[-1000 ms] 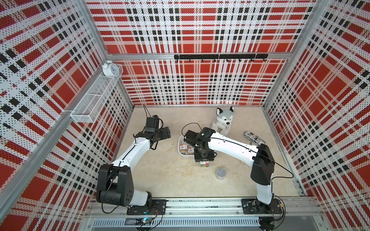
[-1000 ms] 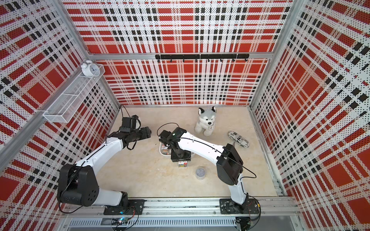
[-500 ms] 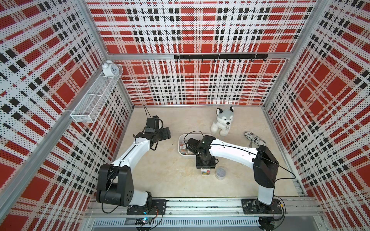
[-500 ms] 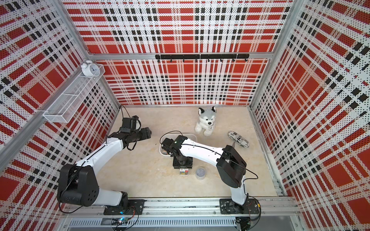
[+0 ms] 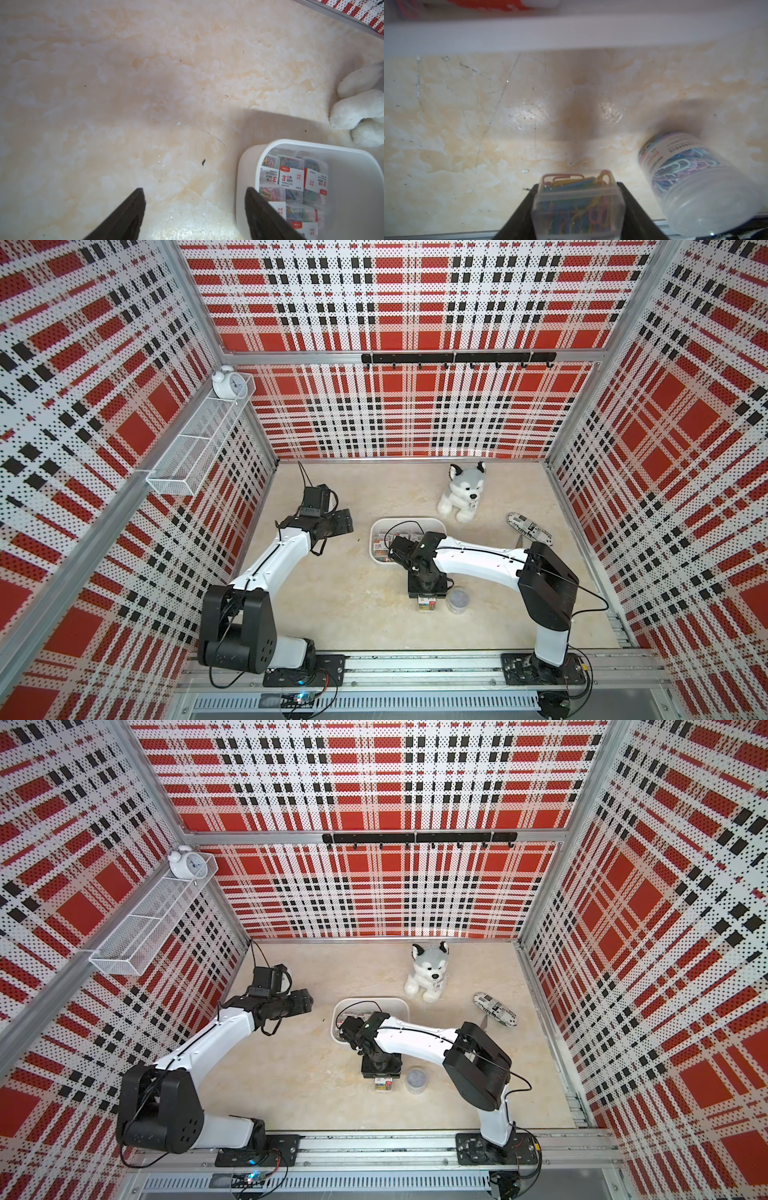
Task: Take the paper clips out of the storage box
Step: Place the boxed paper clips at the center of the board.
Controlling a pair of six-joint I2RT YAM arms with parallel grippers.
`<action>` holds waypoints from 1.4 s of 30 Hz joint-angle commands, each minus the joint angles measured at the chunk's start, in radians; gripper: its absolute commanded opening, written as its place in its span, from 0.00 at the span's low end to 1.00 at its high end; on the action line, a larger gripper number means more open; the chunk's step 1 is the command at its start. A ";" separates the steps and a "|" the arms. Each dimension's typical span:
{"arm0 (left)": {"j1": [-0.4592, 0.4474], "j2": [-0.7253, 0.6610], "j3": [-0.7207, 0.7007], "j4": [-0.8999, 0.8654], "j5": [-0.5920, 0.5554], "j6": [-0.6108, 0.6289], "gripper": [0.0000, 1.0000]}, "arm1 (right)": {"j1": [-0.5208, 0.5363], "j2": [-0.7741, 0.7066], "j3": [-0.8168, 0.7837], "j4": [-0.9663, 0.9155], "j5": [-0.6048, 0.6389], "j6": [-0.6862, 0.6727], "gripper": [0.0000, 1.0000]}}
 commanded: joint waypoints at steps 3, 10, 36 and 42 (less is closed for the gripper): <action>0.020 -0.029 0.009 -0.027 -0.008 0.012 0.78 | 0.010 0.016 -0.019 0.034 -0.015 -0.011 0.53; 0.022 -0.018 0.024 -0.030 -0.013 0.015 0.78 | 0.013 0.034 -0.033 0.046 -0.025 -0.014 0.53; 0.020 -0.016 0.027 -0.023 -0.012 0.020 0.78 | 0.010 0.083 -0.067 0.075 -0.034 -0.032 0.61; 0.020 -0.024 0.015 -0.021 -0.014 0.022 0.78 | 0.015 0.080 -0.079 0.065 -0.051 -0.026 0.61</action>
